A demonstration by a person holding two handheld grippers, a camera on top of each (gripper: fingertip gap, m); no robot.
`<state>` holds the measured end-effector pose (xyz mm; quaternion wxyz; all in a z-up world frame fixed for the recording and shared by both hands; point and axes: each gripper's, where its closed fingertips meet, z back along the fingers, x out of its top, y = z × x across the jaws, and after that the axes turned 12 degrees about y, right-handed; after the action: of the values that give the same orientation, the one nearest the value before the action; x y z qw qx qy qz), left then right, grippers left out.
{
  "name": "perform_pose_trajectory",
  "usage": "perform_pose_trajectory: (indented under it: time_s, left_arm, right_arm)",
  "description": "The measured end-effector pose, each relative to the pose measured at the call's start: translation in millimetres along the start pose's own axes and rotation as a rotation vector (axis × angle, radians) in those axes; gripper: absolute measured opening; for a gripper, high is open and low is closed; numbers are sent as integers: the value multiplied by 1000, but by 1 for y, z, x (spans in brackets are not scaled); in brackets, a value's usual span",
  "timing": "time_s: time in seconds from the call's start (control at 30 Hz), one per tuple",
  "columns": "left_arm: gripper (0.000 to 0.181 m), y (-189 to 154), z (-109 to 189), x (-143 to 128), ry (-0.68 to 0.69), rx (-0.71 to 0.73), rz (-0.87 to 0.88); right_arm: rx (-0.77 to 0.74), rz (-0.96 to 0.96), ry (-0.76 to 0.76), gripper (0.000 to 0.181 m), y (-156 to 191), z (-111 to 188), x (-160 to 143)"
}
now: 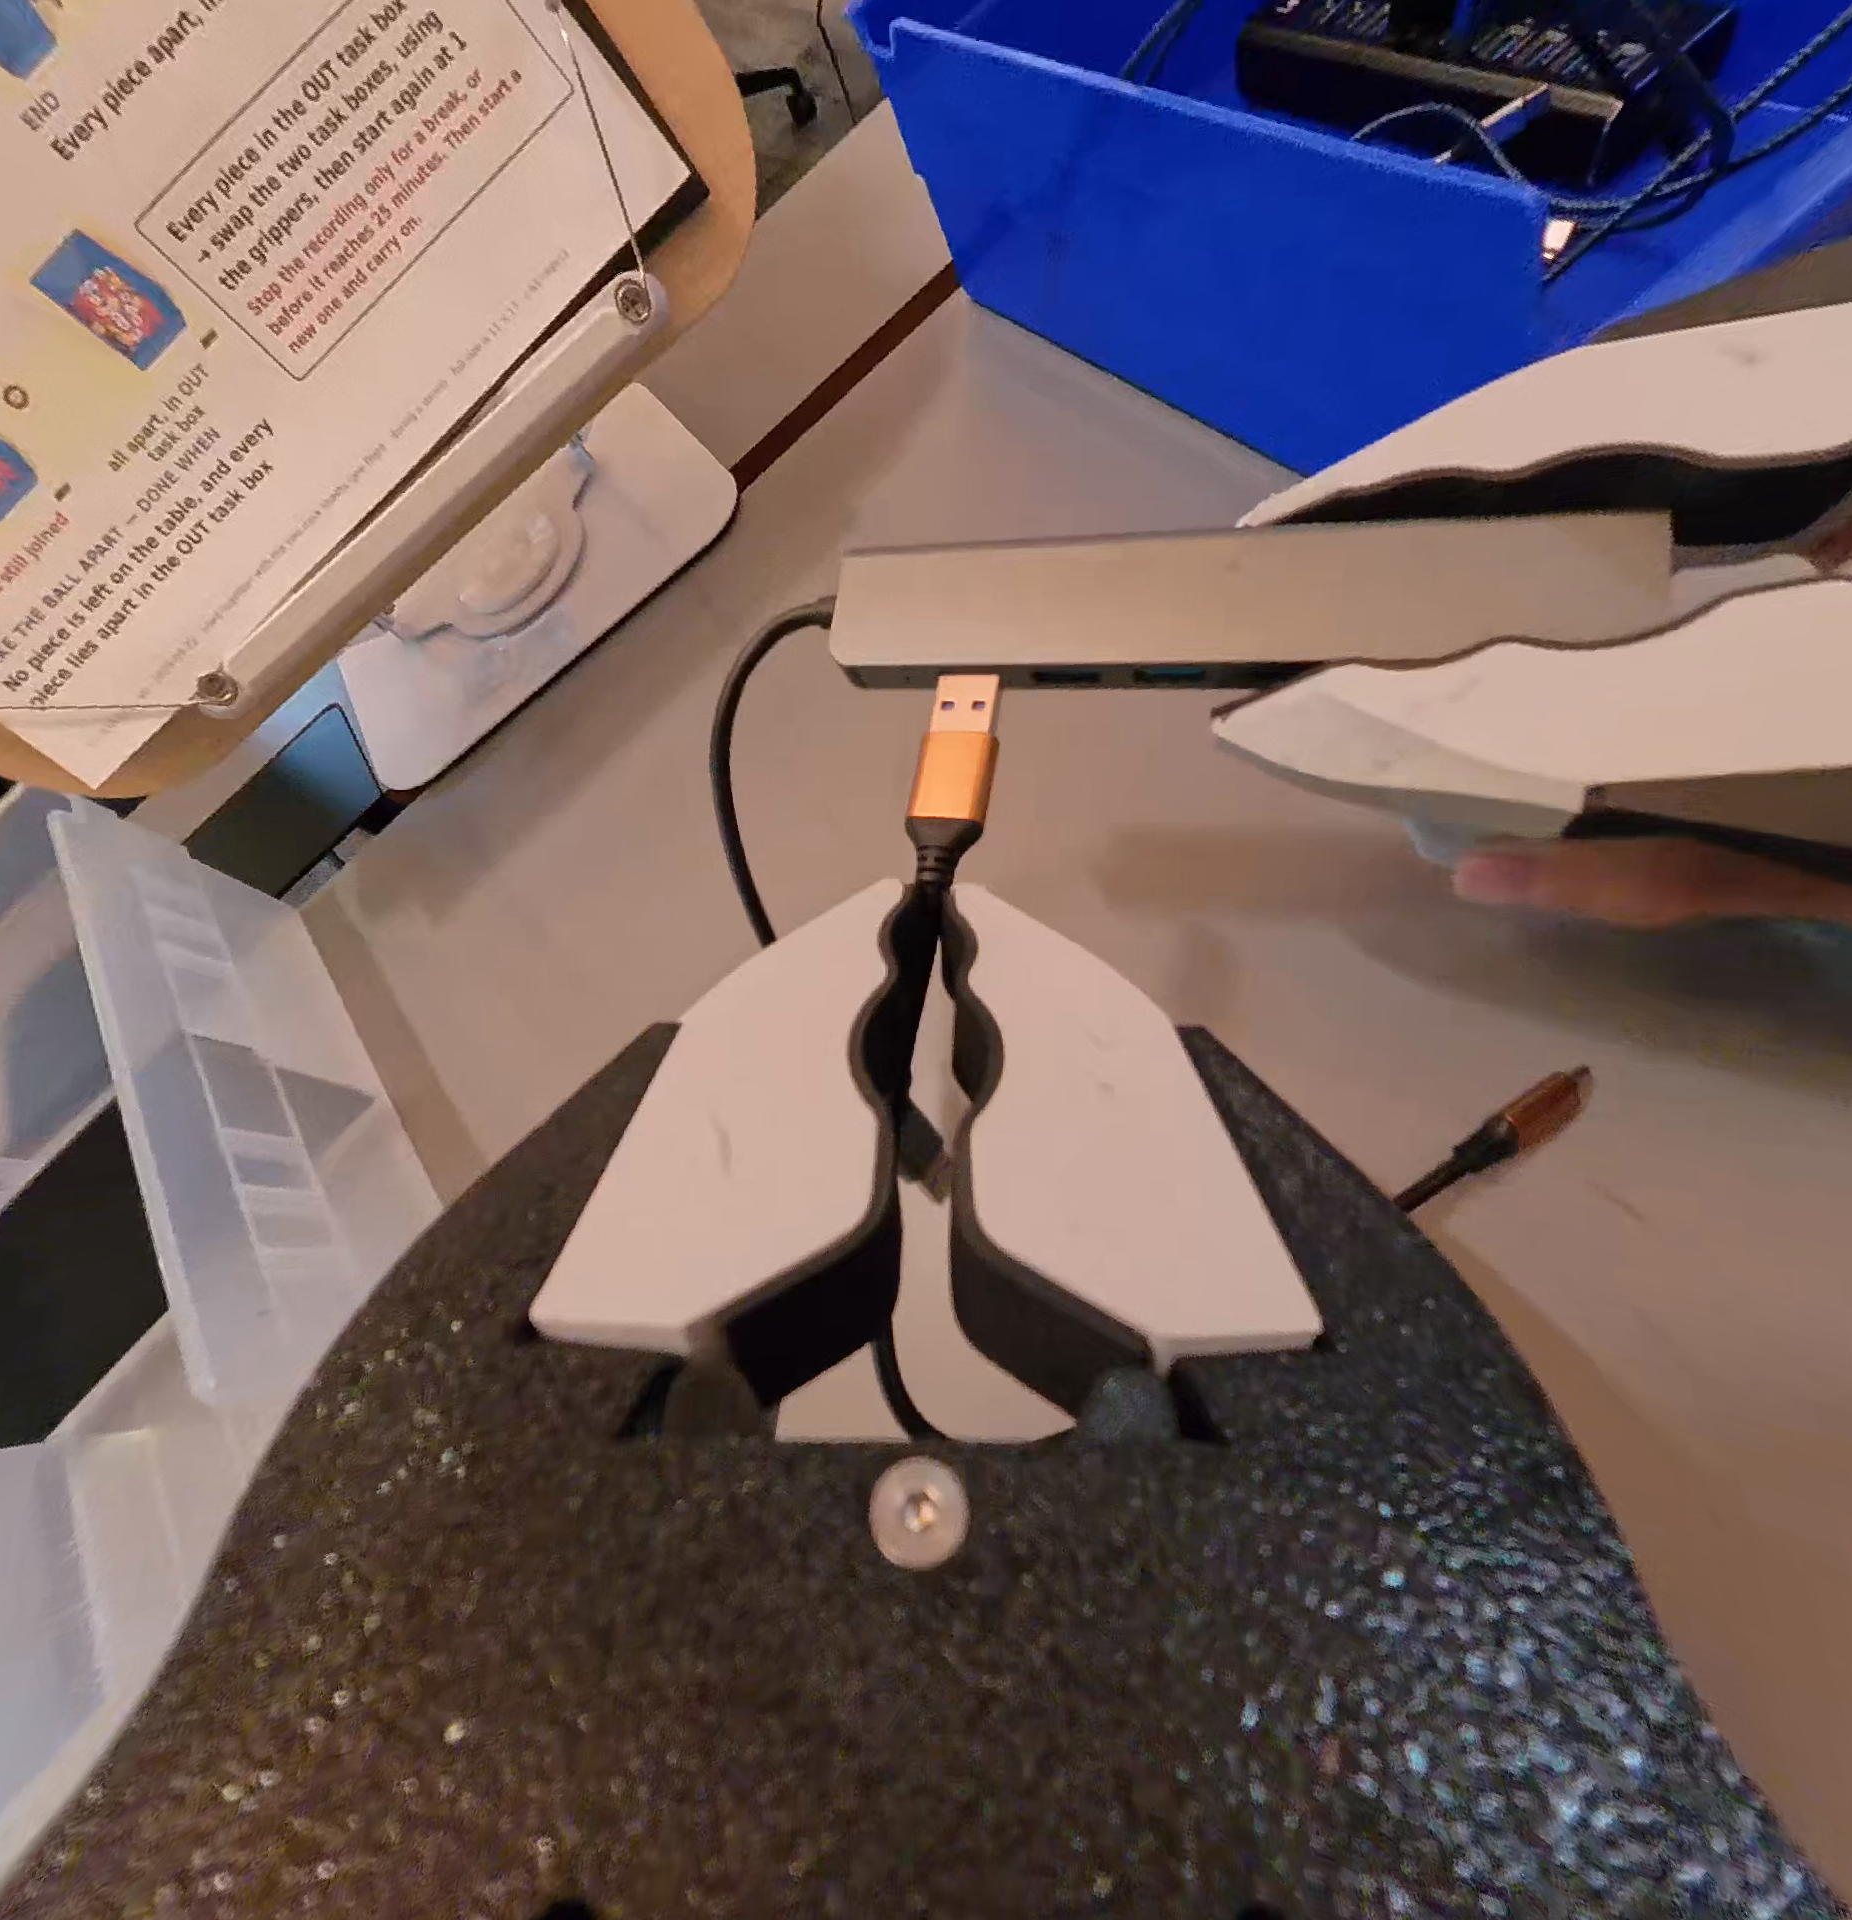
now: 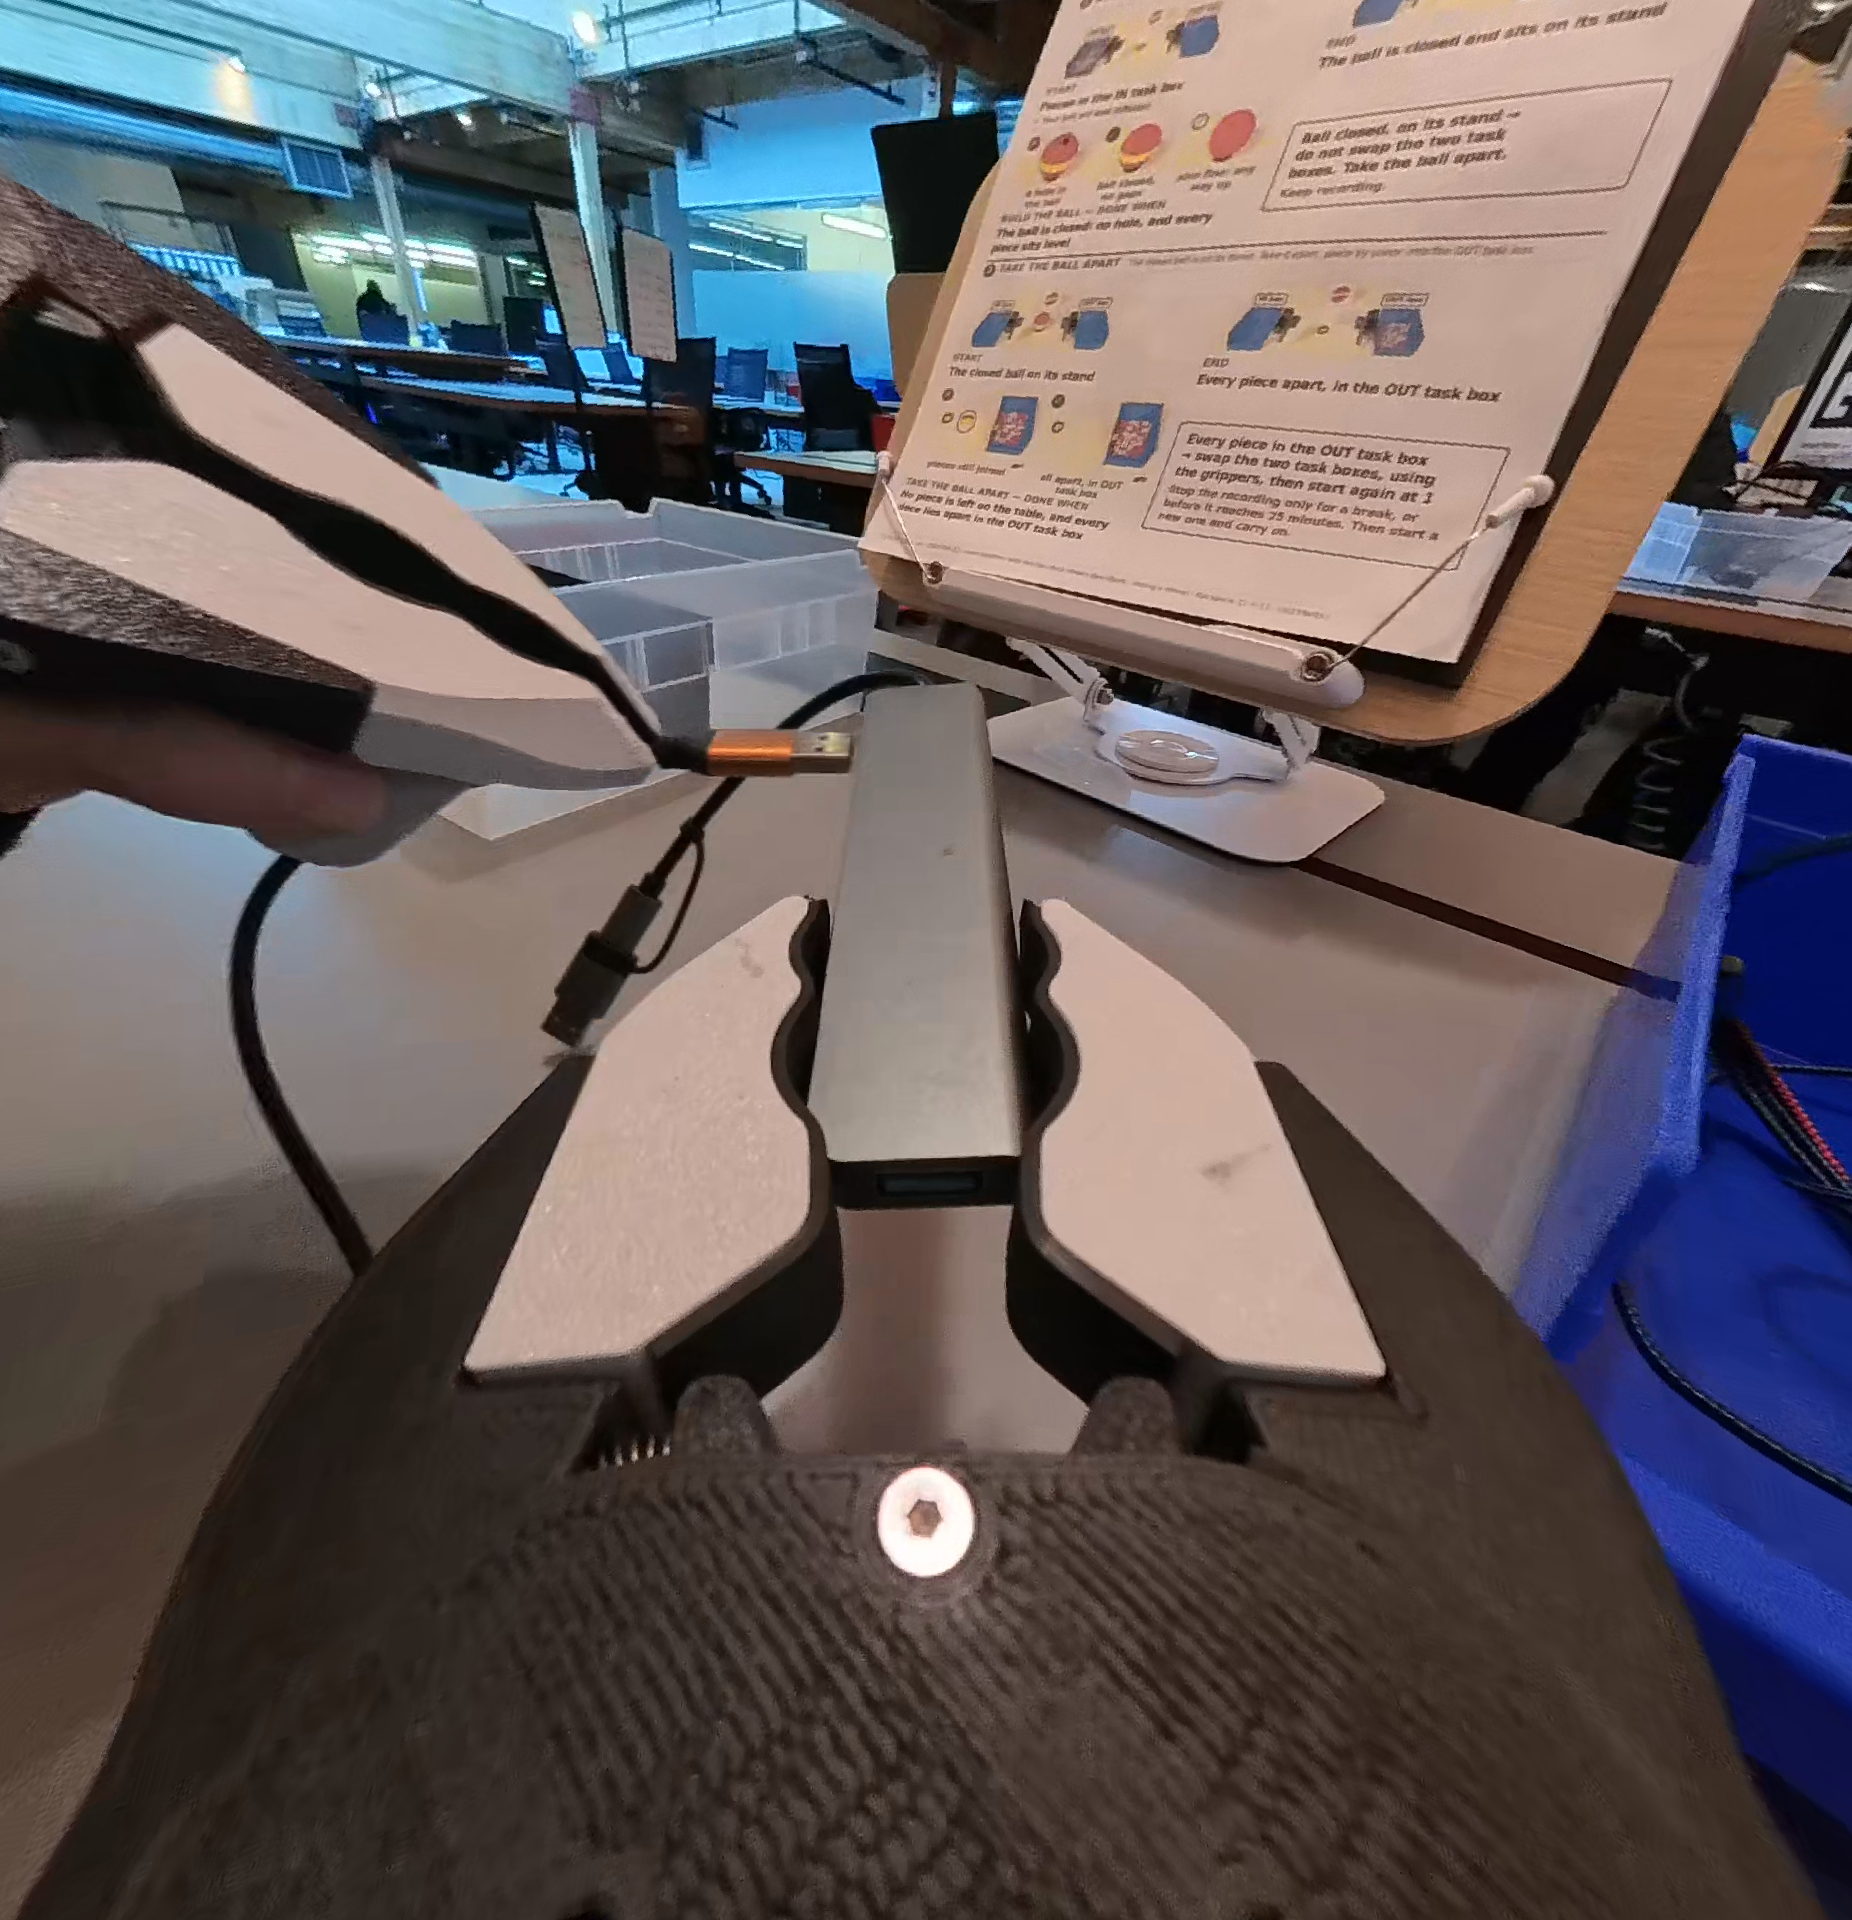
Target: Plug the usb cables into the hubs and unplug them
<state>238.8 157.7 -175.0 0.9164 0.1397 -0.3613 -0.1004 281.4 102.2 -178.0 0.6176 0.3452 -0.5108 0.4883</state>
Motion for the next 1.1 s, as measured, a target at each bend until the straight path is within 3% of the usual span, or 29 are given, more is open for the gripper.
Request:
perform_pose_trajectory:
  time_s: [0.37, 0.7, 0.83, 1.0, 1.1]
  left_arm:
    - [2, 0, 2, 0, -11, 43, -17]
    - [2, 1, 1, -1, -78, -13, 74]
    - [2, -1, -1, 2, -152, -47, 92]
    - [3, -2, 2, 9, -349, -42, 56]
    - [11, -7, -1, 9, -410, -92, 74]
  right_arm:
    - [16, 16, 4, 35, 4, 0, 0]
    - [32, 34, 4, 35, 8, 0, -1]
    - [65, -7, -14, 35, 5, 2, 1]
    - [68, -49, -45, 35, 3, 5, 4]
    - [78, -66, -57, 35, 2, 6, 5]
